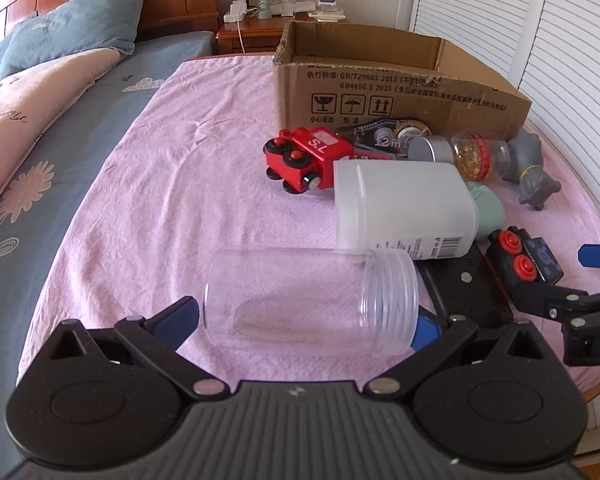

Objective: Organize rigid objects
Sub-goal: 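Close the left gripper around the clear plastic cup while the right tool approaches the black cube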

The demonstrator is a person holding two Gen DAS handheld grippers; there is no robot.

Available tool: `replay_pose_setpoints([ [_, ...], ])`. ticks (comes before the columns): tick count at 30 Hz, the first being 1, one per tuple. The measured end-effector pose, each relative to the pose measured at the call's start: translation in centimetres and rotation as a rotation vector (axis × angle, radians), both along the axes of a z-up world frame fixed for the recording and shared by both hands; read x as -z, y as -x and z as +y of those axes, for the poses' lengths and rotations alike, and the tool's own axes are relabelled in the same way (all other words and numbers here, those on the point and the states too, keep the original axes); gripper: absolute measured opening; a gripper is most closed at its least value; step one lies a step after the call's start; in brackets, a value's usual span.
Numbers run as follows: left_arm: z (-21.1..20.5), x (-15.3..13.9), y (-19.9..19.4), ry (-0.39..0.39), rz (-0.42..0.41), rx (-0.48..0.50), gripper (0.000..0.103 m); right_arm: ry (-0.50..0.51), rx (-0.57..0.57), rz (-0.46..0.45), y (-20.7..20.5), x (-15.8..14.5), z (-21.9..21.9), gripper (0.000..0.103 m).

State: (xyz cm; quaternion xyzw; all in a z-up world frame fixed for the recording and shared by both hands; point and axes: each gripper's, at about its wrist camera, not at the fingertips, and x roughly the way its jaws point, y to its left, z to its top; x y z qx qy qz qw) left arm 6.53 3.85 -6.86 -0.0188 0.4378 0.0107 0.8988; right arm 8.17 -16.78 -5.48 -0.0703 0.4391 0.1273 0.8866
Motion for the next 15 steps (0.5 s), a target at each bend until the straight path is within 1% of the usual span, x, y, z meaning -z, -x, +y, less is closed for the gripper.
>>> replay_pose_setpoints([
  [3,0.0,0.3,-0.1,0.0,0.009,-0.002,0.102,0.012,0.006,0.009,-0.6,0.7,0.1,0.103],
  [7,0.1,0.7,-0.4,0.01,0.026,-0.009,0.102,0.015,0.021,0.003,-0.7,0.7,-0.5,0.103],
  [9,-0.1,0.8,-0.5,0.0,0.023,-0.009,0.102,0.031,0.046,0.009,-0.8,0.8,-1.2,0.103],
  [15,-0.1,0.9,-0.5,-0.001,0.009,-0.009,0.103,0.037,0.127,0.018,-0.8,1.3,-4.1,0.103],
])
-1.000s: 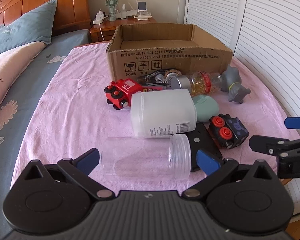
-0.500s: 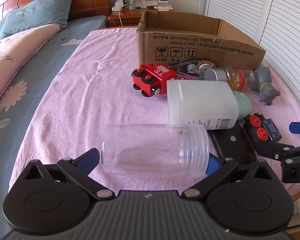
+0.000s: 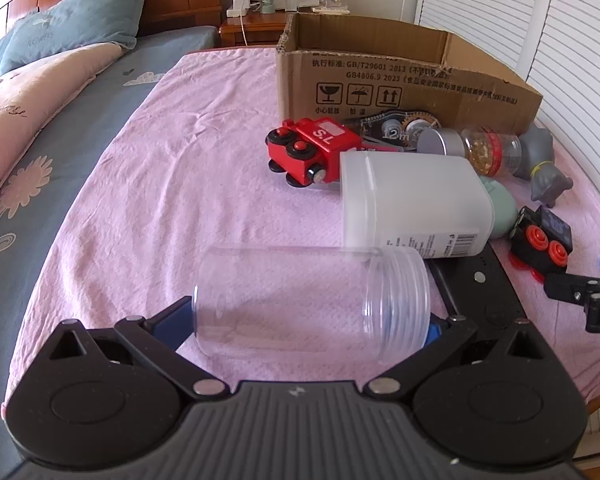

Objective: Organize rigid objects
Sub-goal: 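Close the left gripper around the clear plastic cup while the right tool approaches the black cube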

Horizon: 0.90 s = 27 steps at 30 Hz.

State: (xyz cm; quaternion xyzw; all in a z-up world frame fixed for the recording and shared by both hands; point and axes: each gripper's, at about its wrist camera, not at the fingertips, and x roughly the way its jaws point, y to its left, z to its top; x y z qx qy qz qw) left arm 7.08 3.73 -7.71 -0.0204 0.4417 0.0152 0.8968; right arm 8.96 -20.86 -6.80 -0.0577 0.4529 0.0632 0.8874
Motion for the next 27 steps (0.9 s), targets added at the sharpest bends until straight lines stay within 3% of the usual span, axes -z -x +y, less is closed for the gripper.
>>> replay_pose_setpoints([
  [4,0.0,0.0,0.0,0.001,-0.005,-0.002,0.103,-0.01,0.037,-0.003,0.2,-0.1,-1.0,0.103],
  [9,0.0,0.1,0.0,0.001,-0.009,-0.003,0.103,-0.043,-0.032,-0.043,0.5,-1.0,0.8,0.103],
  [16,0.2,0.0,0.1,0.0,-0.006,0.003,0.103,0.021,-0.046,-0.096,-1.3,-0.6,3.9,0.103],
  [22,0.2,0.1,0.2,-0.002,-0.011,0.009,0.103,0.051,0.023,-0.073,-1.2,0.0,1.8,0.103],
  [27,0.3,0.2,0.4,-0.003,-0.032,0.02,0.103,-0.001,0.057,-0.054,-0.2,0.5,-0.7,0.103],
])
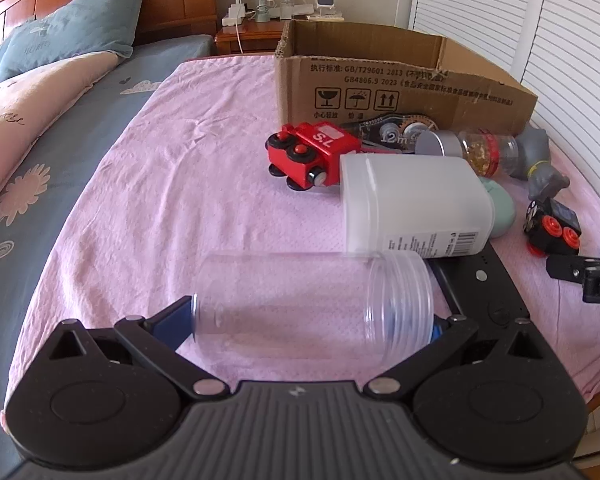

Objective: Organize rigid objects
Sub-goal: 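Close the left gripper around the clear plastic cup while the right tool approaches the black cube, then grasp the black cube with red buttons with the right gripper while the left holds the cup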

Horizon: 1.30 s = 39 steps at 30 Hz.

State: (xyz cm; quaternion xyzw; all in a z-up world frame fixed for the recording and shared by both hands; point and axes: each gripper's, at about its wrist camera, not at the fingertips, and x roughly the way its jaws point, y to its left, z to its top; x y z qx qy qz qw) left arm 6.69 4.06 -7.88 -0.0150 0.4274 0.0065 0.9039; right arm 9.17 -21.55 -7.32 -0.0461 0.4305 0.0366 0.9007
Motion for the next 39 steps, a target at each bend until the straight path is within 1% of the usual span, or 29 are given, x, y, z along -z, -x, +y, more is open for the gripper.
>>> replay_pose_setpoints([
  [3,0.0,0.1,0.2,0.001,-0.014,0.004,0.102,0.001,-0.007,-0.024,0.5,0.2,-0.1,0.103],
  [6,0.0,0.0,0.3,0.003,-0.014,0.01,0.102,-0.002,-0.012,-0.027,0.9,0.3,0.2,0.103],
  [12,-0.1,-0.2,0.5,0.022,-0.03,0.043,0.1,-0.039,-0.128,-0.046,1.1,-0.2,1.7,0.103],
  [15,-0.3,-0.4,0.6,0.015,-0.045,0.053,0.1,-0.027,-0.159,-0.046,0.6,-0.3,2.5,0.103],
  [18,-0.1,-0.6,0.6,0.005,-0.052,0.045,0.099,-0.013,-0.184,-0.066,0.3,-0.4,2.8,0.103],
  [21,0.0,-0.6,0.5,0.017,-0.046,0.052,0.099,-0.005,-0.21,-0.083,-0.4,-0.6,2.6,0.103],
  [24,-0.1,-0.4,0.4,0.027,-0.037,0.066,0.099,-0.005,-0.261,-0.094,-1.0,-0.8,2.4,0.103],
  [26,-0.1,-0.4,0.4,0.033,-0.035,0.069,0.099,-0.018,-0.311,-0.079,-1.2,-0.9,2.4,0.103],
  [28,0.0,-0.4,0.3,0.039,-0.035,0.066,0.099,-0.037,-0.366,-0.045,-1.1,-1.1,2.4,0.103],
  [32,0.2,-0.4,0.3,0.048,-0.032,0.064,0.099,-0.066,-0.451,0.013,0.3,-1.5,2.5,0.103],
  [34,0.2,-0.4,0.3,0.052,-0.031,0.065,0.099,-0.095,-0.479,0.013,1.1,-1.8,2.5,0.103],
  [35,0.2,-0.4,0.3,0.051,-0.032,0.065,0.099,-0.089,-0.473,-0.006,1.3,-1.9,2.5,0.103],
  [37,0.1,-0.4,0.3,0.051,-0.034,0.064,0.099,-0.055,-0.455,-0.047,1.4,-2.0,2.5,0.101],
  [39,0.1,-0.4,0.3,0.052,-0.036,0.065,0.099,-0.021,-0.434,-0.062,0.7,-1.7,2.5,0.092],
])
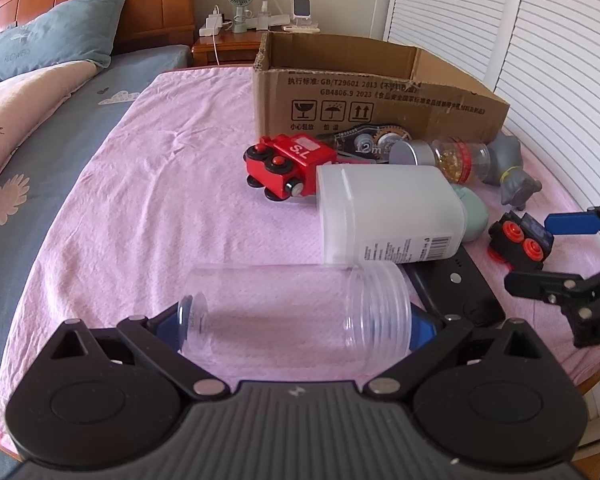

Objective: Organize rigid objects
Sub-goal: 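Grasp the black cube with red buttons with the right gripper while the left holds the cup, then carry the cup into the box and open the left gripper while the right carries the cube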

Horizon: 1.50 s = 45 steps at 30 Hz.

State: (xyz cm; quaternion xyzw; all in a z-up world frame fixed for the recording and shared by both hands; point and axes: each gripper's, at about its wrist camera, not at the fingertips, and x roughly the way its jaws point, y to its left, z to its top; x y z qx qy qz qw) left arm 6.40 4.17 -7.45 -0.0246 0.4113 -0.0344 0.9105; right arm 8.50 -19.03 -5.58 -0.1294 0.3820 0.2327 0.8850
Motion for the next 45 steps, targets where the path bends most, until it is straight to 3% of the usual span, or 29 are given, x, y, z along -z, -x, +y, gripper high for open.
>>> replay_pose_setpoints([
  [2,0.0,-0.1,0.0,-0.001,-0.005,0.0,0.099,-0.009,0.011,0.008,-0.7,0.3,-0.2,0.081],
  [11,-0.3,-0.4,0.1,-0.028,-0.025,-0.01,0.098,-0.024,0.039,-0.025,-0.6,1.2,-0.1,0.06],
  [15,-0.4,-0.5,0.1,-0.039,-0.029,-0.019,0.092,-0.023,0.033,-0.031,-0.6,1.3,-0.1,0.058],
  [20,-0.3,-0.5,-0.2,-0.035,-0.021,-0.017,0.091,-0.005,0.055,-0.027,-0.6,1.0,0.0,0.056],
  [28,-0.2,-1.8,-0.8,-0.052,0.002,0.065,0.091,0.018,0.063,0.005,-0.8,-0.2,-0.3,0.055],
  [36,0.3,-5.2,-2.3,-0.065,0.034,0.19,0.091,-0.005,0.063,-0.007,-1.5,-3.6,-0.9,0.055],
  [45,-0.3,-11.2,-8.8,-0.078,-0.051,0.257,0.091,-0.028,0.047,-0.102,-4.2,-8.8,-0.9,0.055],
])
